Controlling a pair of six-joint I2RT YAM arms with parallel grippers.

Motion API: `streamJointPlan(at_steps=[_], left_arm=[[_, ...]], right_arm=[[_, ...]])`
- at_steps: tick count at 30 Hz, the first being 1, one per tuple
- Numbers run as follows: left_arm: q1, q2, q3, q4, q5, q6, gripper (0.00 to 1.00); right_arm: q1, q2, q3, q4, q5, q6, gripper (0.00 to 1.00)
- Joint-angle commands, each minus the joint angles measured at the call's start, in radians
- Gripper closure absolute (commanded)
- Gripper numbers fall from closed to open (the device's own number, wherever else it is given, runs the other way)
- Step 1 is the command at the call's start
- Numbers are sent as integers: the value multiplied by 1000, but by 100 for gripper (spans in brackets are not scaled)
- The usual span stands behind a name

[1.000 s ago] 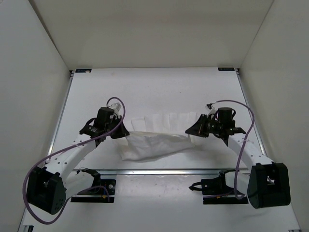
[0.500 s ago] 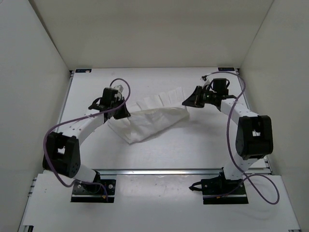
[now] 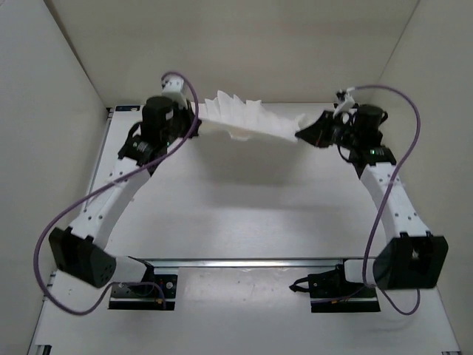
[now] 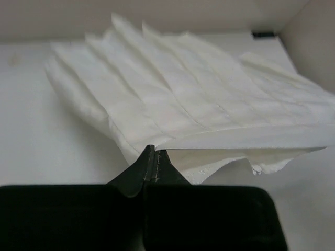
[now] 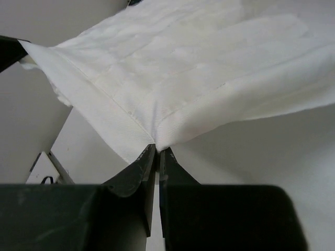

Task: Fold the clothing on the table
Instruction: Fold the skirt

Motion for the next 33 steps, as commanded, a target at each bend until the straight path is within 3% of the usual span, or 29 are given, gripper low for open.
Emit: streamJointPlan(at_steps=[1,3,7,10,12,14,18,26,27,28,32,33], left_arm=[[-8,-183,-315,-59,-58,-29,100],[-52,-305,-547,-78,-24,-95,100],[-194,-588,-751,-234,9,-256,100],[-112,-723,-792,-283,11,-281,100],[43,-707,-802,-257,98,-224,100],[94,-583,-785,-243,128,-174,100],[47,-370,-763,-166,53,-164,100],[77,-211,-765,-55,17,-206,100],[79,-196,-768,-44,19,-206,100],[87,-178,-772,-29,17,-206,100],[82,-111,-739,-36,-29,-195,100],[79,-96,-728,-38,-33,-190,99]], right_arm=[[-18,-162,-362,-19,46,11,100],[28,-343,-521,-69,69,16,100],[187,-627,-710,-194,196,143,100],[191,-736,-785,-191,169,234,100],[136,-700,-838,-122,96,242,100],[71,-626,-885,-33,-10,260,100],[71,-423,-807,25,29,175,100],[48,-33,-567,114,-9,75,99],[54,16,-540,117,-18,68,92],[54,59,-533,133,-18,68,74],[48,135,-460,133,-23,48,41],[45,126,-445,134,-18,36,28]])
